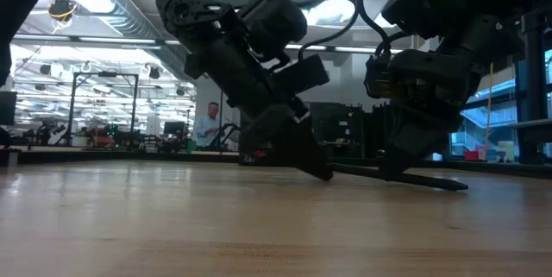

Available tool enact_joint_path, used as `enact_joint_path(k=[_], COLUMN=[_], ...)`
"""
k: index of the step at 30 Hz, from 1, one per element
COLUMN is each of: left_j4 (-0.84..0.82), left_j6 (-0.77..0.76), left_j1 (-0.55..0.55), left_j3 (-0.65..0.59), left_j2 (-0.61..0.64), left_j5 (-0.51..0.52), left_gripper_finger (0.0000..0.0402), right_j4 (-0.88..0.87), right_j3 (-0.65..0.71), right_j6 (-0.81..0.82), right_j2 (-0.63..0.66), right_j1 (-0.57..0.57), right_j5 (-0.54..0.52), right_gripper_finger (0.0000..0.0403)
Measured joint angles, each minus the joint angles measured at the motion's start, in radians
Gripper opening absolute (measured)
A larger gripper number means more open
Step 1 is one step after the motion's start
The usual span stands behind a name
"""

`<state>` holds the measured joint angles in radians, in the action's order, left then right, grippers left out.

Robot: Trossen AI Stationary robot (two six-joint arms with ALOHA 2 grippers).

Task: Pick and place office supplies into organizer
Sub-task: Put the black pen into the desk organizer

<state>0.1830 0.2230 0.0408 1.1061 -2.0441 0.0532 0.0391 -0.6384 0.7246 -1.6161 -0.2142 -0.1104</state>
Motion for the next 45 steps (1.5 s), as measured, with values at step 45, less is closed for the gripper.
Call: enact_joint_path(k=[45], left_j4=[0.046], left_j6=[0.0], left_j1=[0.009], left_j3=[0.0], left_j2=[0.001], left_j5=[-0.07], left_gripper_finger=[0.0096], right_j4=[0.007], right_j3=[-0.002], right_j6=[-0.028], right_j2=[0.002], right_j1=[-0.001], right_j5=[0.0], right_gripper_finger=[0.0046])
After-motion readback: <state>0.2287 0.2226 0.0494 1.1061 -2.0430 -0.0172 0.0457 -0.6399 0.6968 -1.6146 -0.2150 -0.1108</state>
